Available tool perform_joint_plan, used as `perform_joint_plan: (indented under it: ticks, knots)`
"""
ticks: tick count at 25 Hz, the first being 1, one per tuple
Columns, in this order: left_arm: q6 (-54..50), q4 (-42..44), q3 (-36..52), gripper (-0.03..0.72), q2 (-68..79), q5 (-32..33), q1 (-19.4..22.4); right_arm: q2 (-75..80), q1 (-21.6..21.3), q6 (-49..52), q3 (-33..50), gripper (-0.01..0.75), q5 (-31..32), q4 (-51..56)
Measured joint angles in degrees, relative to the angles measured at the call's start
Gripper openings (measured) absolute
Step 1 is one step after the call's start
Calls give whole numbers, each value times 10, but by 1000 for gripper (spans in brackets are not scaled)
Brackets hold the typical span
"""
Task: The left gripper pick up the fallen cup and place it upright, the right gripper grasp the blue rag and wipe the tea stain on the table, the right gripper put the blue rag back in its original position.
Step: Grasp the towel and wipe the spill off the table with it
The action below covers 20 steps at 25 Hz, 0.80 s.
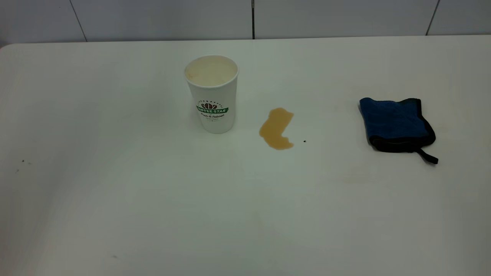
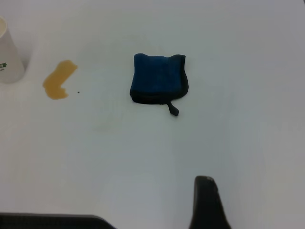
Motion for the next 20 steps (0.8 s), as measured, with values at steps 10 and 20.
perform_joint_plan:
  ticks: [10, 20]
  knots:
    - [-50, 42, 17, 564, -132, 148, -1, 0, 0, 0, 0, 533, 0, 0]
    - [-52, 42, 359, 564, -299, 144, -72, 0, 0, 0, 0, 533, 0, 0]
